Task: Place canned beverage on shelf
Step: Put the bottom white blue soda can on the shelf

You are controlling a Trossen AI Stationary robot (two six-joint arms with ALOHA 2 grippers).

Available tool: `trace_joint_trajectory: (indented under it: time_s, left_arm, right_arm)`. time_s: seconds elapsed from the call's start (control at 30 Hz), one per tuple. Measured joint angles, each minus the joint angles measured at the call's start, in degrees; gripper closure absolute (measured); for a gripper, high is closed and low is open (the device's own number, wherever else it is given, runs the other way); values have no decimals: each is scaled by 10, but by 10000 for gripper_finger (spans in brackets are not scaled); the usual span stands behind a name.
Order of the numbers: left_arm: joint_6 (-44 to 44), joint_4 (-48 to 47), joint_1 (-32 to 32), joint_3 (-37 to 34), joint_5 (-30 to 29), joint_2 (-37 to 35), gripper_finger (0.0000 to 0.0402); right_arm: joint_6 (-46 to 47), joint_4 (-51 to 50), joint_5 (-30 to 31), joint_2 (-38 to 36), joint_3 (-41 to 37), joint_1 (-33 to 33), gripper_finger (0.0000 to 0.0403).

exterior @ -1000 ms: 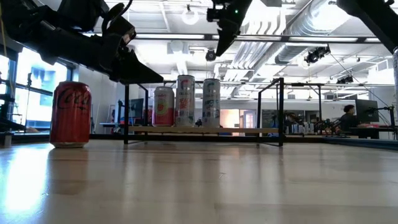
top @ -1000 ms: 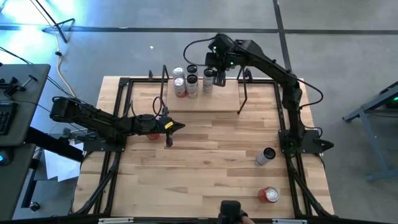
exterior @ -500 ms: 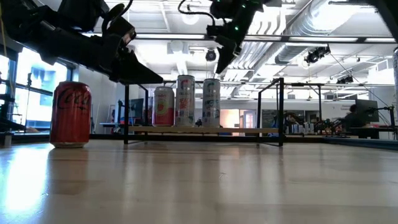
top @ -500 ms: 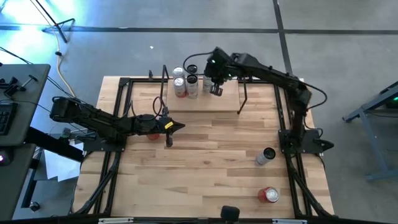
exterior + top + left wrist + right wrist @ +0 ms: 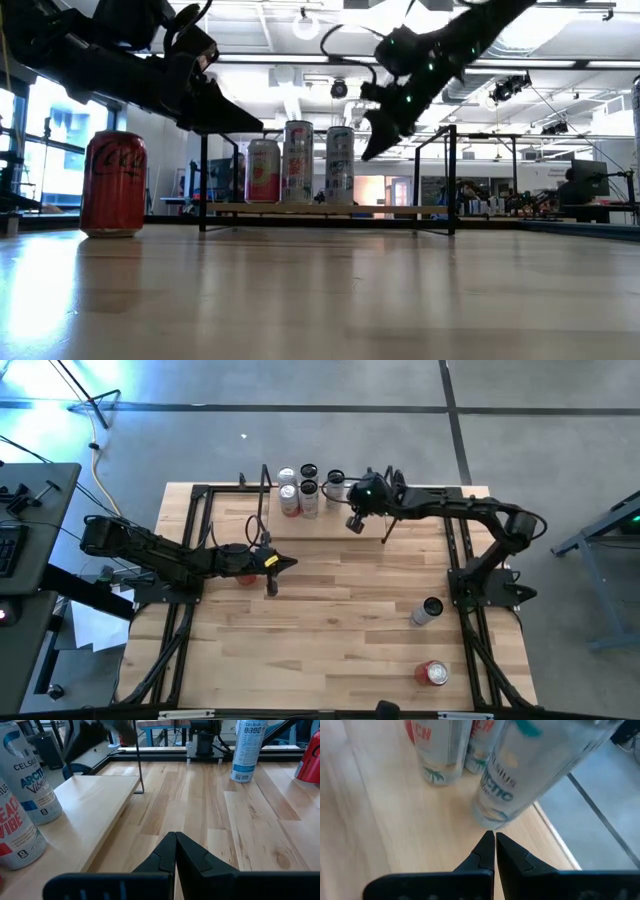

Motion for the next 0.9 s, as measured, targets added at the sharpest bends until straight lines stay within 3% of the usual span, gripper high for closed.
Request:
trace_joint_trajectory:
  time_s: [0.23,0.9]
  left_arm:
    - [0,-2,0,0,0,0,401]
    - [0,-2,0,0,0,0,401]
  right_arm:
    - [12,107,-3,10,-35,-15,403]
    - [23,157,-45,11,-28,-39,403]
